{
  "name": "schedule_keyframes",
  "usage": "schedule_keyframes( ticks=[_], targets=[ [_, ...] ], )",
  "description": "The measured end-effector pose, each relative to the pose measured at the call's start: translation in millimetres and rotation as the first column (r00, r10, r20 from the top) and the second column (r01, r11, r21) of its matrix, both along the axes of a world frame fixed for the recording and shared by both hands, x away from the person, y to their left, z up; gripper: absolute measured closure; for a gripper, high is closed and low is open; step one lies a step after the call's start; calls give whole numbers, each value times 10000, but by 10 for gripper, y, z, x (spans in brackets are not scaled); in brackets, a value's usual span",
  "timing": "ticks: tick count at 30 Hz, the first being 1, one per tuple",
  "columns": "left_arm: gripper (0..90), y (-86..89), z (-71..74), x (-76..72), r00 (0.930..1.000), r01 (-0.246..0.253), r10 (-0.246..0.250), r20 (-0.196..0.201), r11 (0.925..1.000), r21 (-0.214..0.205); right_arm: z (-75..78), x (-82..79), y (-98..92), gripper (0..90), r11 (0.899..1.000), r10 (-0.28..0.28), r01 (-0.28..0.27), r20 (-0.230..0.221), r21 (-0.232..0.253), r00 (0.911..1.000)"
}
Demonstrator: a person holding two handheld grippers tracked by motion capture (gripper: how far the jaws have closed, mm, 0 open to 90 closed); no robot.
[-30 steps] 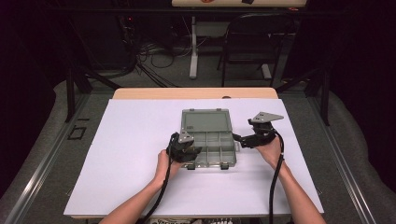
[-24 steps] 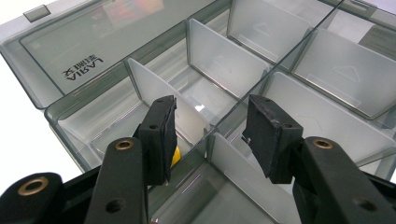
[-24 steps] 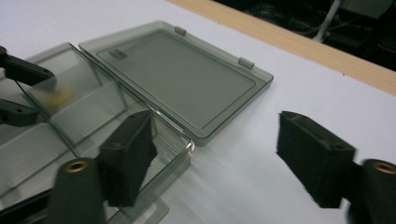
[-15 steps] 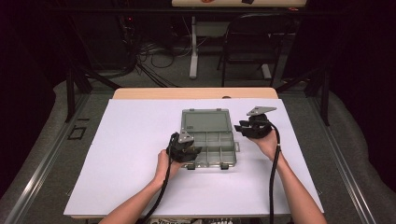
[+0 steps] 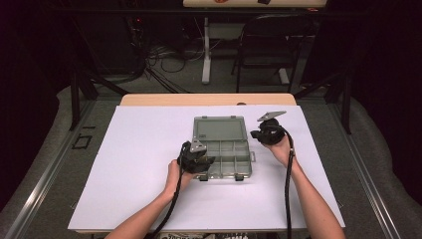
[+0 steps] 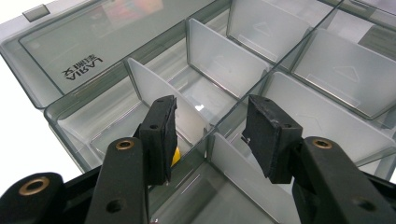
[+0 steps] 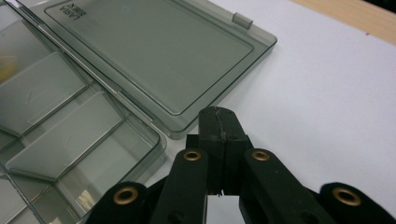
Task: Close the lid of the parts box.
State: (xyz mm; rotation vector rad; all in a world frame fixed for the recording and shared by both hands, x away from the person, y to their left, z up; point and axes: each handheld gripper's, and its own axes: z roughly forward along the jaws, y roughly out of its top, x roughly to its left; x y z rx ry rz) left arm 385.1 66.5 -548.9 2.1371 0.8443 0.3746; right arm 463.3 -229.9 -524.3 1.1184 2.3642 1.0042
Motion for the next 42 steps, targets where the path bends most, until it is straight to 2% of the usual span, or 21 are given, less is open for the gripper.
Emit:
schedule_keyframes(
  ticks=[13,21,33,34,42],
  targets=[
    [539,0,-1,3,10000,24,-24,-5,10000,0,-164,101,96,900,9969,185,-244,-784,-744,9967],
    [542,-1,-4,6,10000,62,-62,26,10000,-1,-225,173,140,900,9947,270,-390,-1239,-954,9919],
    [548,-2,-6,6,9999,138,-138,63,9999,72,-219,187,140,900,9948,213,-356,-1463,-952,9890],
    [548,-2,-6,6,9999,135,-136,67,9999,77,-230,190,138,900,9959,232,-348,-1358,-833,9905],
    [549,-3,-8,5,9999,145,-145,74,9999,71,-234,204,116,900,9972,267,-363,-1428,-651,9894]
  ],
)
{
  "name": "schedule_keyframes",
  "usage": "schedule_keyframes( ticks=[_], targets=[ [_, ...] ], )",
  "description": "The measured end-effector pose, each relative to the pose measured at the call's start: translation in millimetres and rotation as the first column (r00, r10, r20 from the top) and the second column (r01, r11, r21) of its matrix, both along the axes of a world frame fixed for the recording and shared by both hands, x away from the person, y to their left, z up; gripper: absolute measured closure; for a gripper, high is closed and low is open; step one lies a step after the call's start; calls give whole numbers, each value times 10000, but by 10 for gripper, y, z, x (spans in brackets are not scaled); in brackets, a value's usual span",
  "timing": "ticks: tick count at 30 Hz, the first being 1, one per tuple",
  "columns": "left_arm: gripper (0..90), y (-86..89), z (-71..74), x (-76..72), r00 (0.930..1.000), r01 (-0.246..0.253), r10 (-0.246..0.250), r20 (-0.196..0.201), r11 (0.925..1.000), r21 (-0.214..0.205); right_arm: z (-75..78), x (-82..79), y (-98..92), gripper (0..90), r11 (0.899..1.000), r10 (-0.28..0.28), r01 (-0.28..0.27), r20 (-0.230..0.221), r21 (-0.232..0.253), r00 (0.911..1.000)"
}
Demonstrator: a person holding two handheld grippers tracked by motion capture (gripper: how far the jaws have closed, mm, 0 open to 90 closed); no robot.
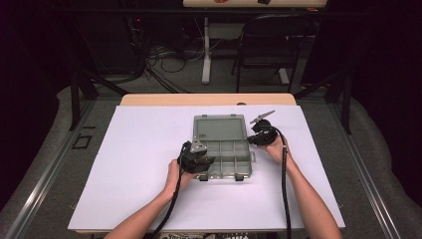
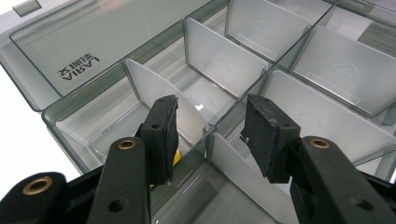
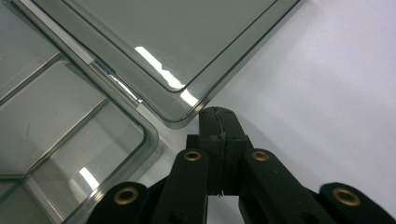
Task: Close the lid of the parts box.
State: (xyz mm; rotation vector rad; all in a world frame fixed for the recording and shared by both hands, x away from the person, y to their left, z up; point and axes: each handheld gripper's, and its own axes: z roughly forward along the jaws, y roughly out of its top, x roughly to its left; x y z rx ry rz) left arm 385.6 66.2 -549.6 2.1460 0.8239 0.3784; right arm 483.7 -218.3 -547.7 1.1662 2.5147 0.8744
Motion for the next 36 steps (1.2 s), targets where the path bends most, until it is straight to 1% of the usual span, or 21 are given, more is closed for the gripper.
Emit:
schedule_keyframes(
  ticks=[1,2,5,6,7,9,12,14,36],
  targets=[
    [549,1,0,1,10000,-1,1,6,10000,3,-10,2,-1,900,9999,-13,12,79,130,10000],
    [549,1,0,1,10000,3,-3,7,10000,5,-3,0,-2,900,9999,-56,56,-14,103,10000],
    [549,1,0,1,10000,9,-9,5,10000,3,-14,9,-9,900,9997,-34,32,72,223,10000],
    [549,1,0,1,10000,9,-9,4,10000,5,-15,9,-11,900,9998,-14,12,96,221,10000],
    [549,1,0,1,10000,10,-10,5,10000,5,-10,3,-11,900,9998,-74,74,8,192,10000],
    [549,1,0,1,10000,10,-10,6,10000,4,-15,7,-14,900,9996,-62,60,47,272,10000],
    [550,1,0,1,10000,16,-16,8,10000,5,-7,8,-14,900,9998,-80,81,-33,175,10000],
    [549,1,0,0,10000,16,-16,7,10000,3,-22,13,-15,900,9992,-97,93,94,380,9999],
    [550,1,-1,0,10000,19,-19,21,10000,7,-19,38,-15,900,9980,-232,213,319,596,9992]
  ],
)
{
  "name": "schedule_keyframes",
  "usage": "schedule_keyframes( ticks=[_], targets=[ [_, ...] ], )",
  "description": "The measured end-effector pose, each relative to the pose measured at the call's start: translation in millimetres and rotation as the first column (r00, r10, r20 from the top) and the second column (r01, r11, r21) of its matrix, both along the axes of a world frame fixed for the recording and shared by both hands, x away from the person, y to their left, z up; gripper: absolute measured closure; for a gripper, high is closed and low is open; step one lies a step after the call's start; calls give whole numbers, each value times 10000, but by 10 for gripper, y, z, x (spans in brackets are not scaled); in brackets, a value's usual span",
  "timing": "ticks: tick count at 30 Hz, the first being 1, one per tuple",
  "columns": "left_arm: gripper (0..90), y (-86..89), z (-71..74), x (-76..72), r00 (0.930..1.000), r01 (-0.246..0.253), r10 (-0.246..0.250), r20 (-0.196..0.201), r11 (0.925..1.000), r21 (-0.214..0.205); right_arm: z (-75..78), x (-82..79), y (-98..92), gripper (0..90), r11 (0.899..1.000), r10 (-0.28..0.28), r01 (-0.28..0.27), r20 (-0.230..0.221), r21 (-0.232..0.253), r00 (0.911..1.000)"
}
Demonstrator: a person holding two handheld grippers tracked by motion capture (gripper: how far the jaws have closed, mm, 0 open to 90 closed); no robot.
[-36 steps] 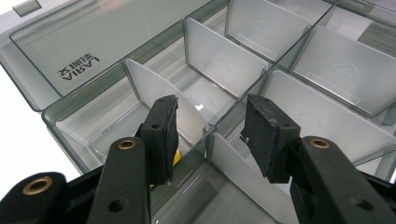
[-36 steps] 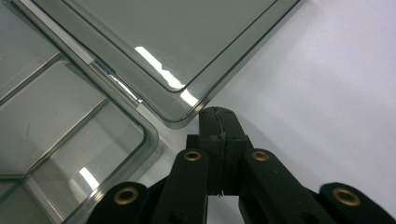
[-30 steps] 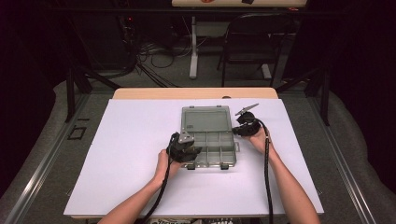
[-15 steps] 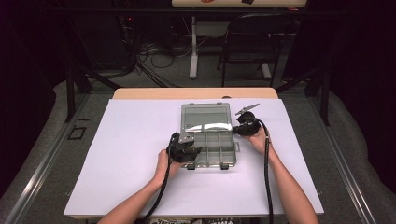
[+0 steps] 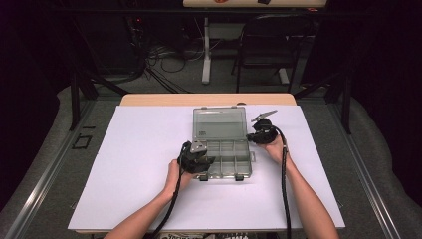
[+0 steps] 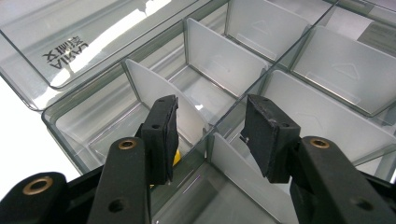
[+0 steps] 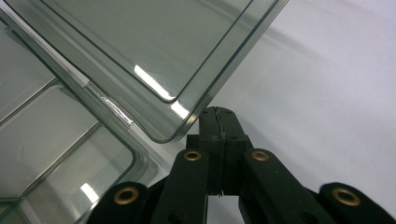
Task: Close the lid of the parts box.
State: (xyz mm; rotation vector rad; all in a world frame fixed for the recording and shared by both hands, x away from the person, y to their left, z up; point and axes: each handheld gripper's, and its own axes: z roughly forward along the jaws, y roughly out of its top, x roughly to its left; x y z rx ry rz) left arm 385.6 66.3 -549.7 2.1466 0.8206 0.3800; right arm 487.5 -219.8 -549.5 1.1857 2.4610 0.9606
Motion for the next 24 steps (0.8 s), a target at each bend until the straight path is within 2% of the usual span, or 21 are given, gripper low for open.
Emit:
schedule_keyframes(
  ticks=[24],
  targets=[
    [549,-5,2,-3,10000,-61,61,-6,10000,17,77,-1,-20,900,9997,-4,-9,528,253,9986]
  ],
)
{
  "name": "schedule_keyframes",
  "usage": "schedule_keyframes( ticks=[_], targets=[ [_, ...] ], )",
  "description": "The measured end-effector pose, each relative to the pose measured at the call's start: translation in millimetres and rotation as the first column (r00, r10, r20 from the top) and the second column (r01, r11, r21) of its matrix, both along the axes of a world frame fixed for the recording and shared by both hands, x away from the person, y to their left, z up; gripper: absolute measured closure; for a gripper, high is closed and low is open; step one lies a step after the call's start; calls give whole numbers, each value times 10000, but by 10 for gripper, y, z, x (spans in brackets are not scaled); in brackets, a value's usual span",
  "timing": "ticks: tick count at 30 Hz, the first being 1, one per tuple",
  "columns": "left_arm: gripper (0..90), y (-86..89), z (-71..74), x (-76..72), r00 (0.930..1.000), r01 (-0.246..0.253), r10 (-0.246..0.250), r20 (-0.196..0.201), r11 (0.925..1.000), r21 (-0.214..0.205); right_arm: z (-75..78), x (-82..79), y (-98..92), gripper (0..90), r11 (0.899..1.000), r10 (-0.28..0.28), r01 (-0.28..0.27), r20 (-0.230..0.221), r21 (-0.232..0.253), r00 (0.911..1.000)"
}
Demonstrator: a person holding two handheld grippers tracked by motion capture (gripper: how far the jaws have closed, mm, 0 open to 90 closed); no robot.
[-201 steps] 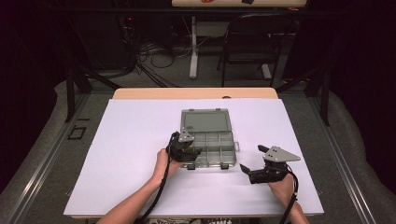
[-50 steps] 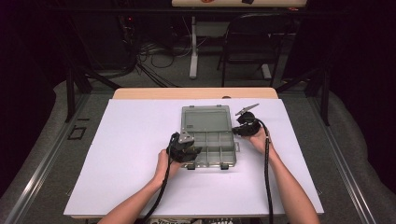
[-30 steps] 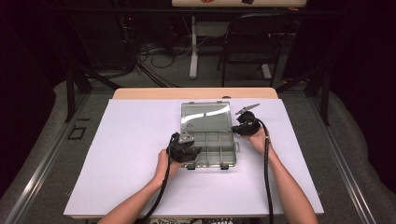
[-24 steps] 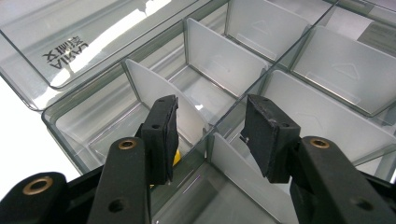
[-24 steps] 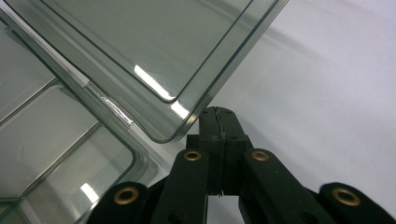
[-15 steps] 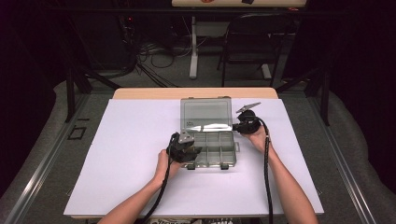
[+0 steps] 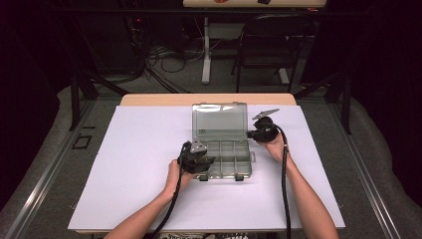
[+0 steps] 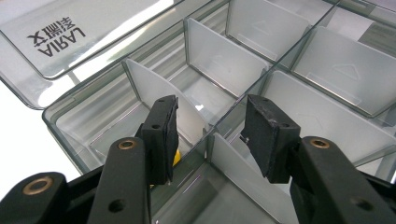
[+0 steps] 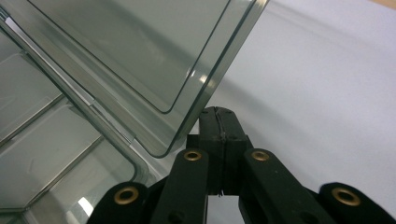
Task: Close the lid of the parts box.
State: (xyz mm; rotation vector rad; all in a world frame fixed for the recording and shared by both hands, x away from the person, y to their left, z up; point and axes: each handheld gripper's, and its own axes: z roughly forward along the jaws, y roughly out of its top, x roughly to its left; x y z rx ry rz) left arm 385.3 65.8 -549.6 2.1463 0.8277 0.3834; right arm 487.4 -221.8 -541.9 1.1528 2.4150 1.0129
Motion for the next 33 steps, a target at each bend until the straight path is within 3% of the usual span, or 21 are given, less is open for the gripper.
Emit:
schedule_keyframes(
  ticks=[33],
  targets=[
    [549,0,-1,-2,10000,-16,16,4,10000,-16,76,-30,-32,900,9992,-11,-15,671,389,9977]
  ],
)
